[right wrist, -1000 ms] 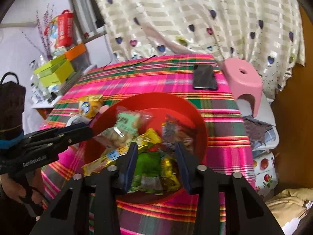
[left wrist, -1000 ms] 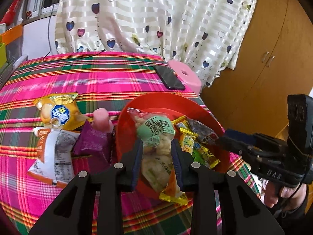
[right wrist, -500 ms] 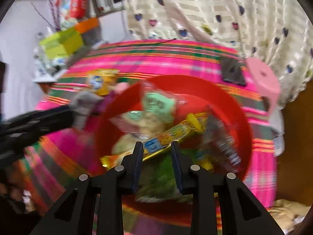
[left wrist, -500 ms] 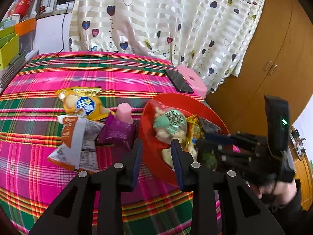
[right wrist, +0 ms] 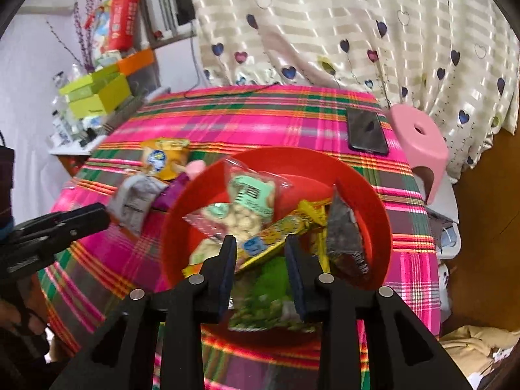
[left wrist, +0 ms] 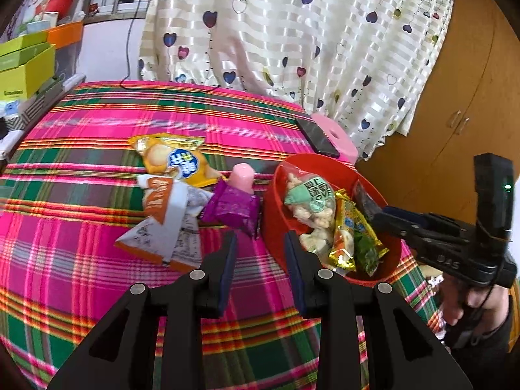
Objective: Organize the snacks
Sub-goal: 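Move both tools back toward the remaining snacks beside the basket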
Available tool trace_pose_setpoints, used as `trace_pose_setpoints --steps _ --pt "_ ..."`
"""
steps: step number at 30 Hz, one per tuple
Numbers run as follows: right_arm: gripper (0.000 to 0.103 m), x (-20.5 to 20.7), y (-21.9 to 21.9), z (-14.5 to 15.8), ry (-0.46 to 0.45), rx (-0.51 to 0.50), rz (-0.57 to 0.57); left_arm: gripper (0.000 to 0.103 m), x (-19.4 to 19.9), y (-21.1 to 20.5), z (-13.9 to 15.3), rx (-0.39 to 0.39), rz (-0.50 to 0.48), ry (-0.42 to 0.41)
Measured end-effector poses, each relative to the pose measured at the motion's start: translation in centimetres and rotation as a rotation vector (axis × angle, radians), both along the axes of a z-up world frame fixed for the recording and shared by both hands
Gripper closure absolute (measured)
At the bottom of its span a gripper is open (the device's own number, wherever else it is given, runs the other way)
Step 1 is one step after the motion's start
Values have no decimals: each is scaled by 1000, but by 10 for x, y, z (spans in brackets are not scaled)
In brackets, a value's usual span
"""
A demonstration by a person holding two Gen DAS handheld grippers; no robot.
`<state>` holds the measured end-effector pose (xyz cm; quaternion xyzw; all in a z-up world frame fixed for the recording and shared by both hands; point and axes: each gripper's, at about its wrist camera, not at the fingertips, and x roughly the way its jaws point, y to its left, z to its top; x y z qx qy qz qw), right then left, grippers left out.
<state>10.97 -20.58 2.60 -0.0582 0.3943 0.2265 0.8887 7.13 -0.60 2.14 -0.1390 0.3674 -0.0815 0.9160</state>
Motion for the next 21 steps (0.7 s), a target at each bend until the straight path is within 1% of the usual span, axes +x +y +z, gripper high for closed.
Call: trace_pose_setpoints --steps 3,10,17,21 --pt "71 -12 5 8 -20 10 21 72 -10 7 0 6 22 -4" --pt "71 -33 17 18 -34 36 74 72 -25 27 -4 13 88 9" --pt "68 -48 31 24 -63 40 133 72 -35 46 -6 8 139 9" --pt "66 -51 35 24 -59 50 150 72 -37 55 -7 4 164 14"
